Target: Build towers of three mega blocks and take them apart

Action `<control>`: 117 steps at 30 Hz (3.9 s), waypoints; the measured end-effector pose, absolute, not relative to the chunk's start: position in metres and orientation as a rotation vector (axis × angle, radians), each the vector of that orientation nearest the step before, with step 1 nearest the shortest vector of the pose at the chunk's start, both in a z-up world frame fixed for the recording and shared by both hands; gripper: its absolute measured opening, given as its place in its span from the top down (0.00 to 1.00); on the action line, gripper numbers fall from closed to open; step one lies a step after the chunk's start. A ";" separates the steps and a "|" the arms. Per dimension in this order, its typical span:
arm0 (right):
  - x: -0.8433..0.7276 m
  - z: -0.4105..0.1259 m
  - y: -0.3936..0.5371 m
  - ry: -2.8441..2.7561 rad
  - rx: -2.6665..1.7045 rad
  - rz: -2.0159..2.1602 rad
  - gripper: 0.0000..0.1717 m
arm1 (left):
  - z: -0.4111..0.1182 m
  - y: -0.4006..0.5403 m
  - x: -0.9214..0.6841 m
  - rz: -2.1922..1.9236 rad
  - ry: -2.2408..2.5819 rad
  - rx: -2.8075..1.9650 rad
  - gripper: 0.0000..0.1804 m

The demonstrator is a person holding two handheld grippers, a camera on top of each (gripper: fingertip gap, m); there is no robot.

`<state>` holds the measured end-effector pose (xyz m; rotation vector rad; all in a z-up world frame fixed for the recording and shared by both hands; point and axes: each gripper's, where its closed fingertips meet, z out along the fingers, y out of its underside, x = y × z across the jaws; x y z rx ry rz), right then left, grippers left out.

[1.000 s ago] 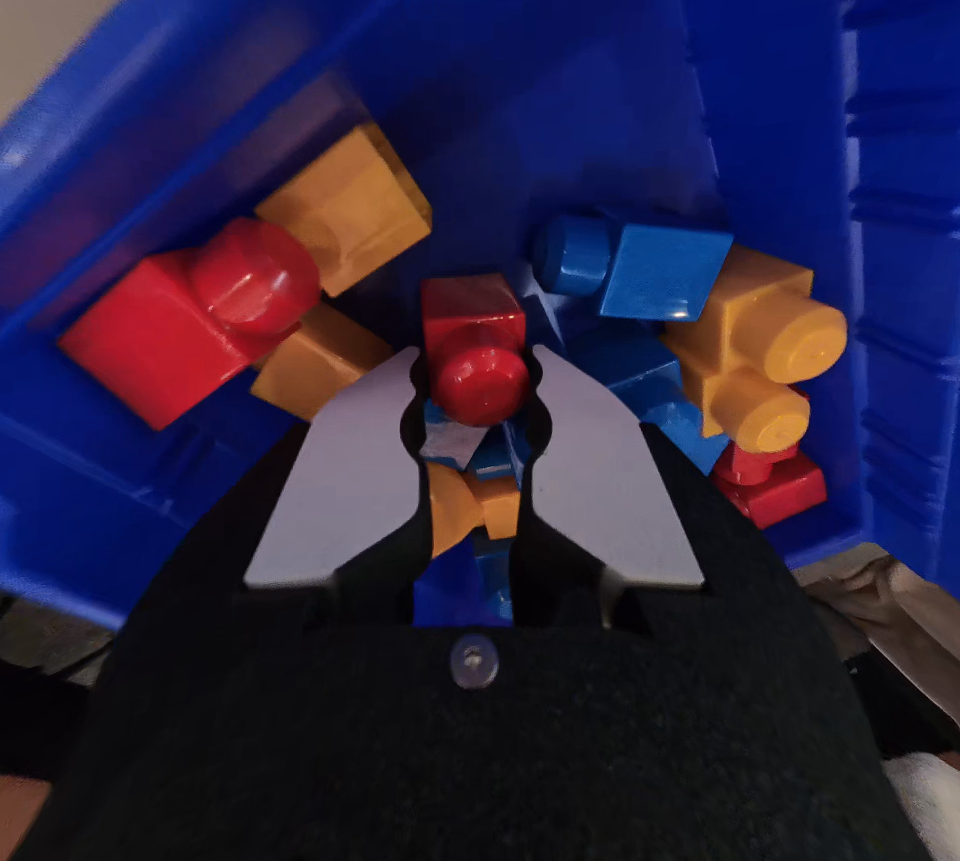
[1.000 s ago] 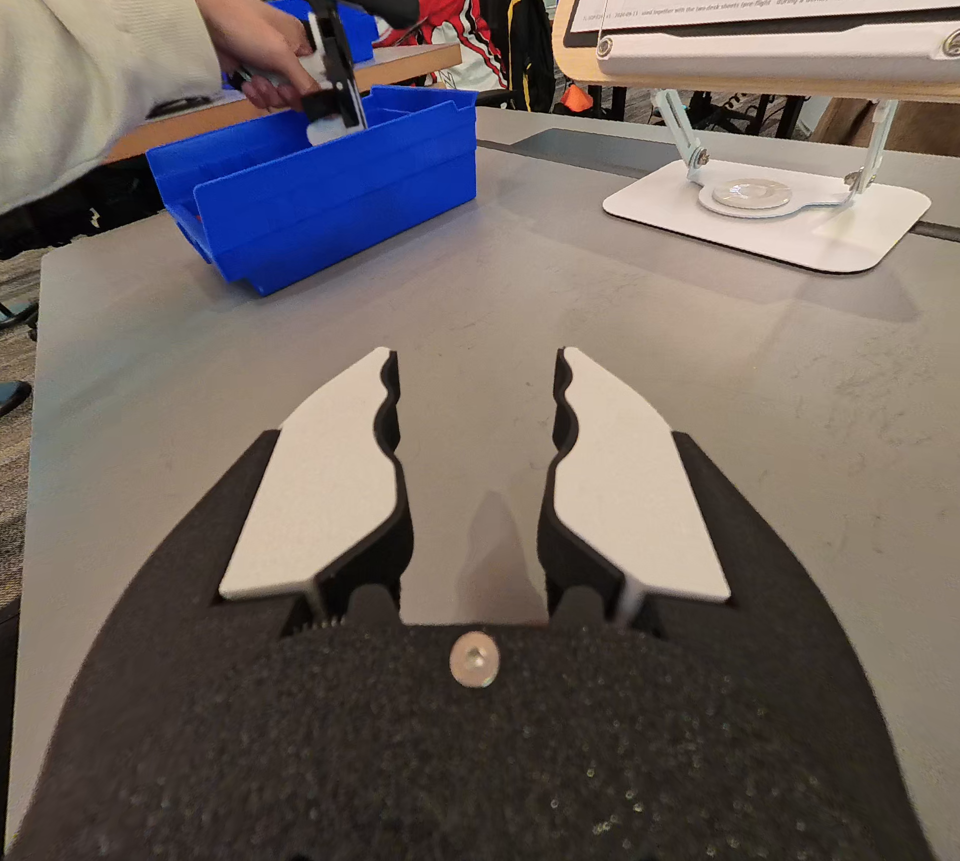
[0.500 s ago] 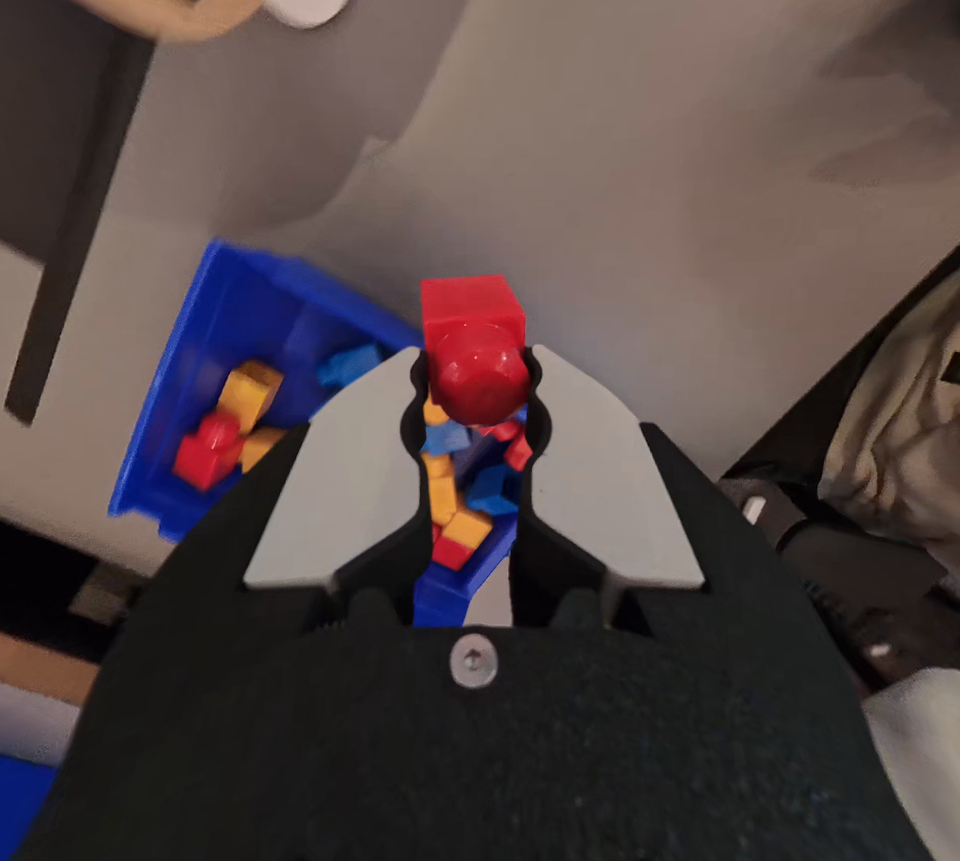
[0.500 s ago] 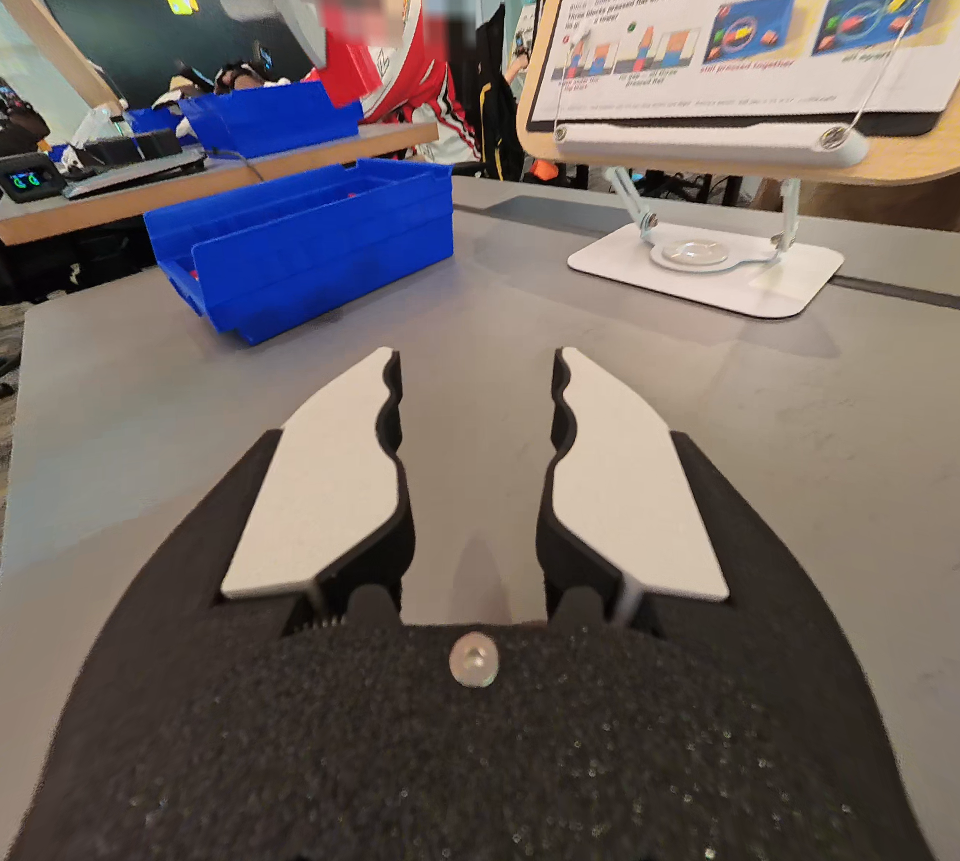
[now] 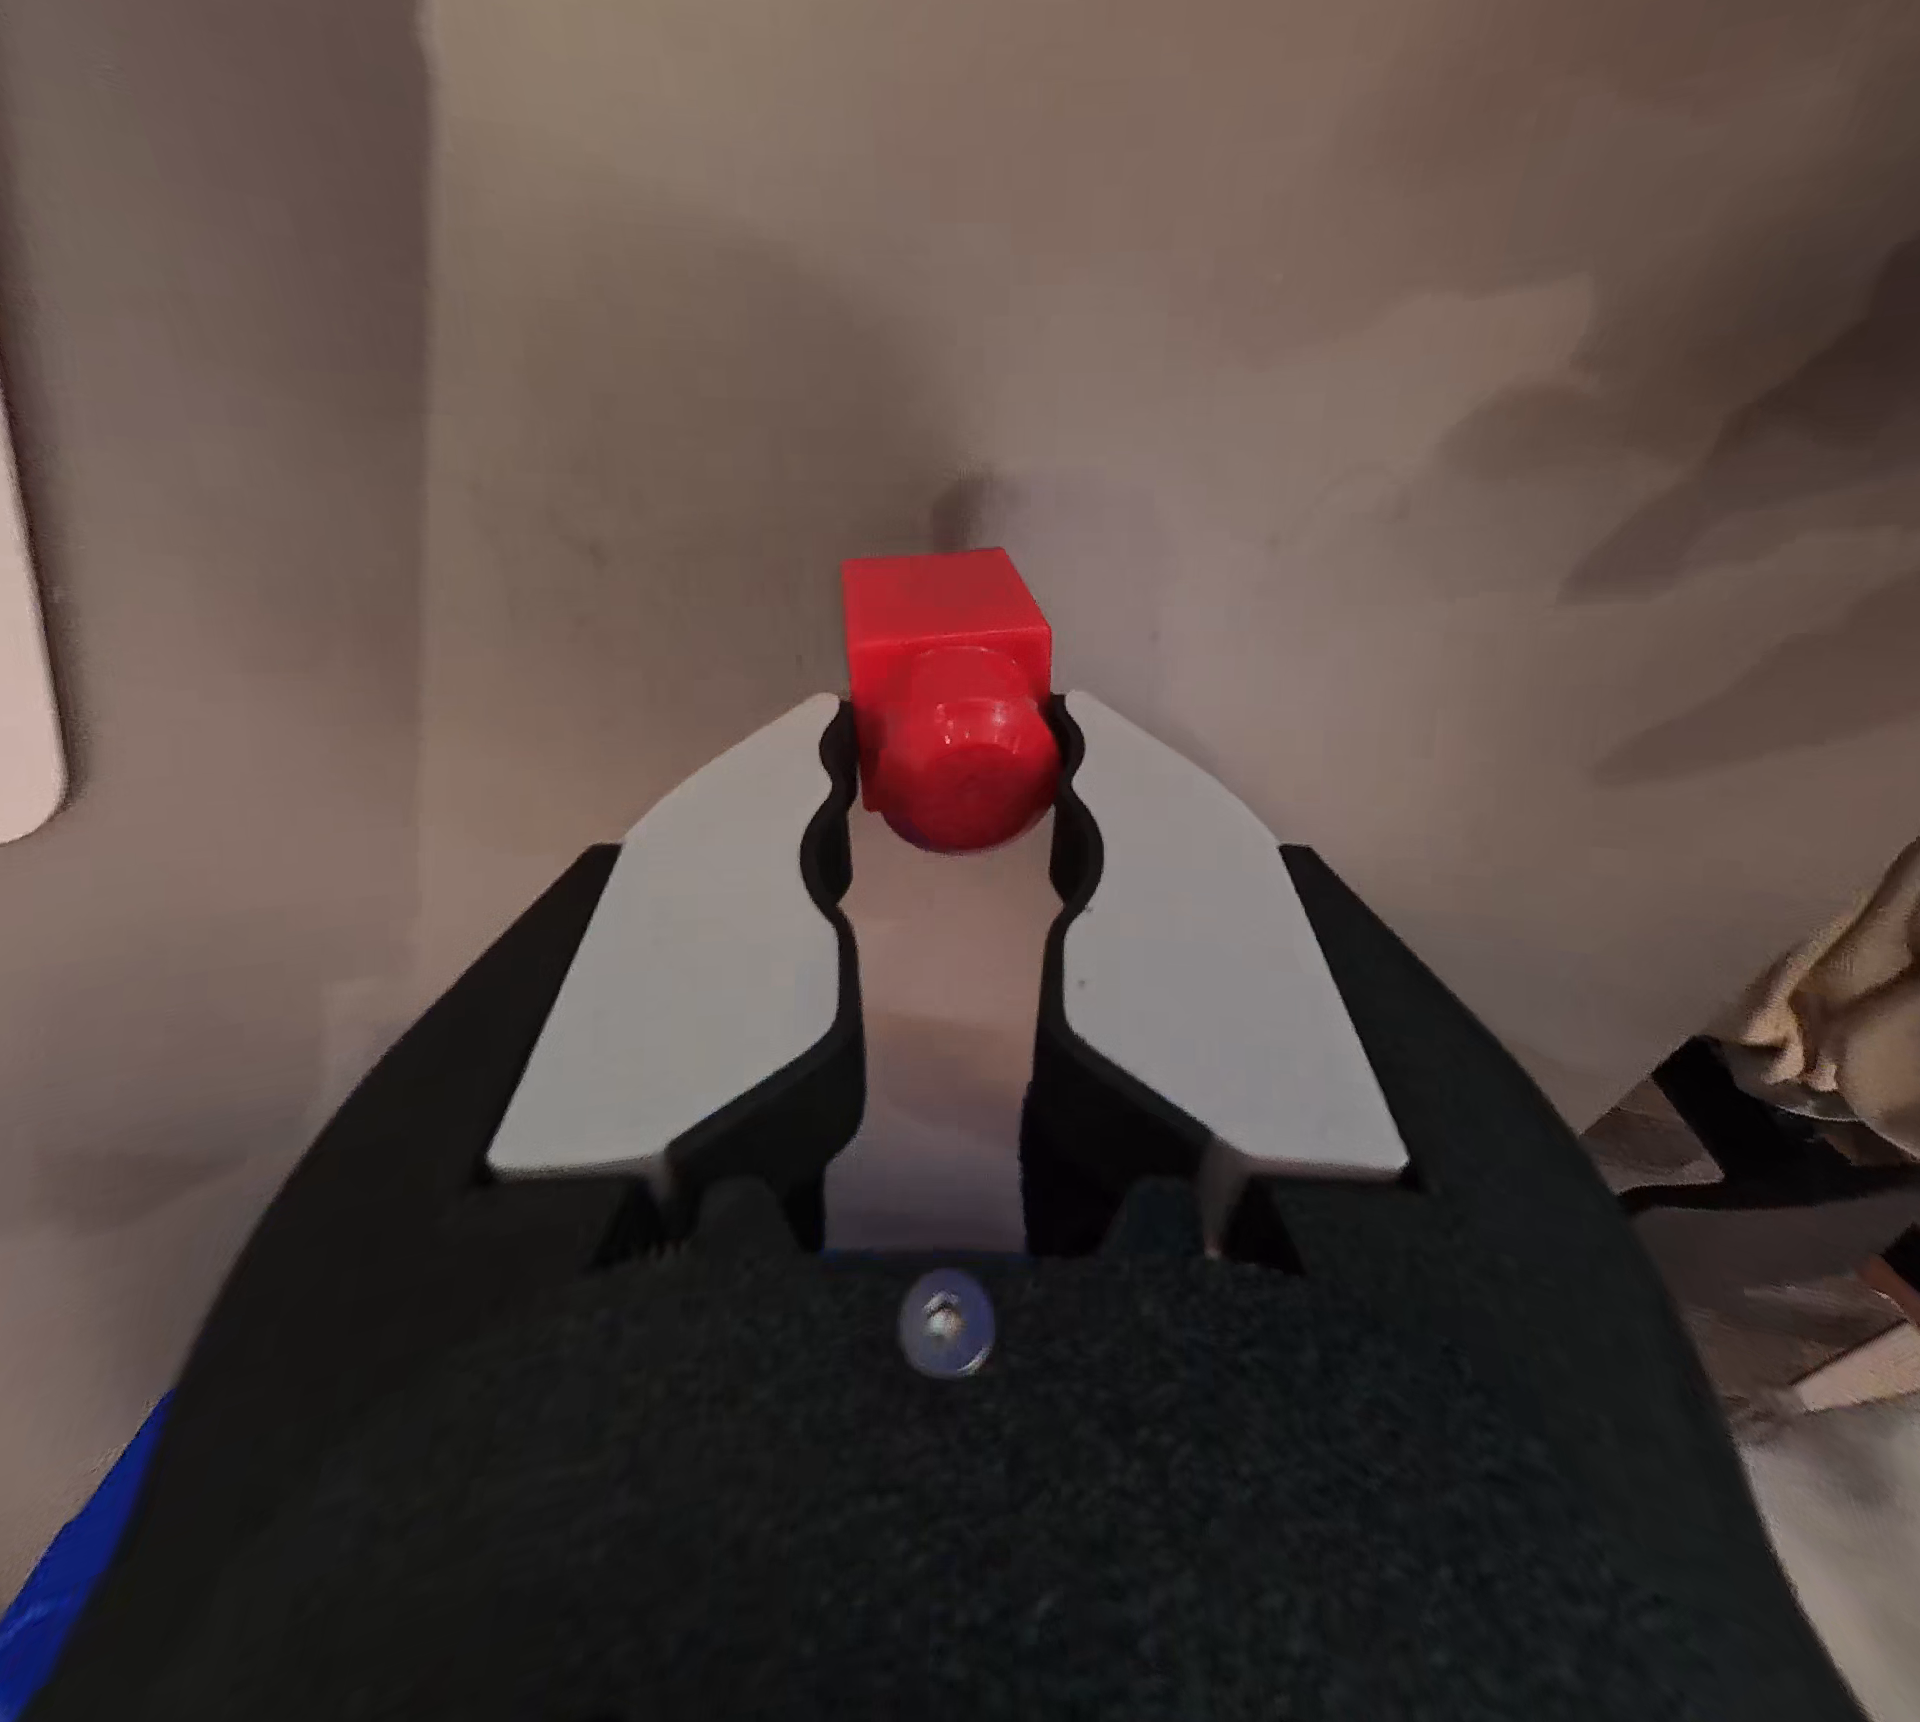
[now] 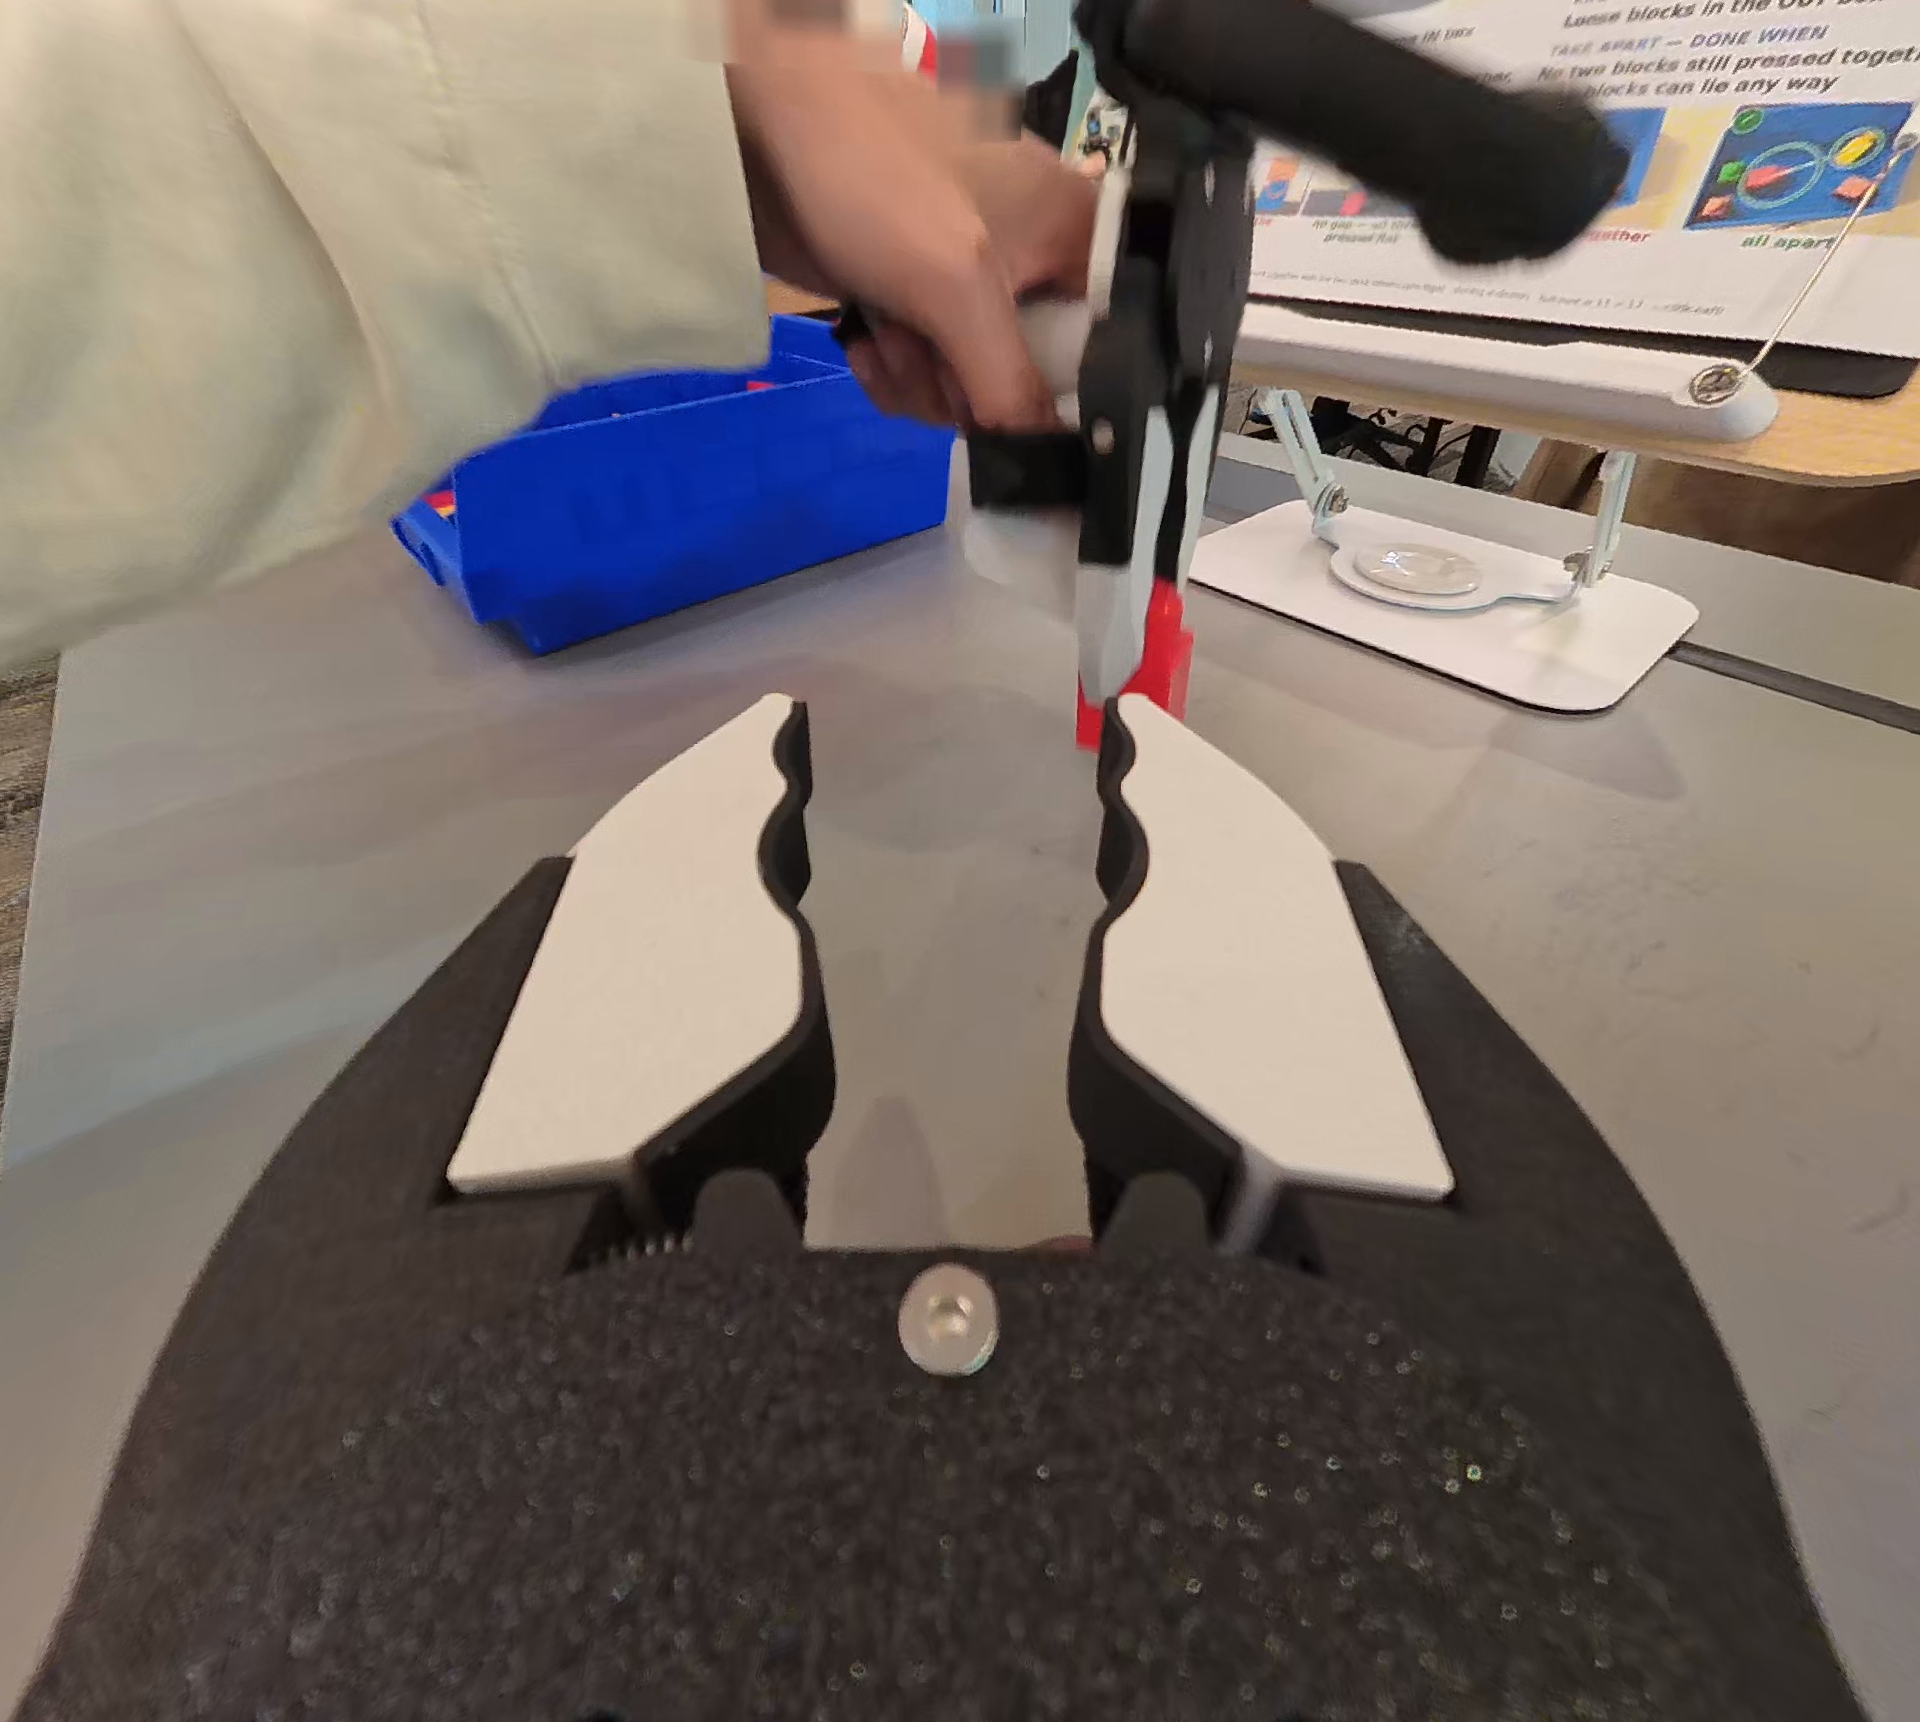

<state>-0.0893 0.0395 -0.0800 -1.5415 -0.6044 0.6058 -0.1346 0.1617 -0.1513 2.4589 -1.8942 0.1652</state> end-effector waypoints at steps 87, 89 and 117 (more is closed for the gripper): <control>-0.102 -0.092 0.034 -0.684 -1.575 0.630 0.73 | -0.152 0.119 -0.178 0.116 -1.604 2.725 0.80; -0.103 -0.092 0.034 -0.685 -1.576 0.635 0.73 | -0.161 0.113 -0.173 0.131 -1.616 2.713 0.80; -0.109 -0.099 0.035 -0.702 -1.612 0.666 0.73 | -0.011 0.043 -0.384 0.105 -1.516 3.334 0.60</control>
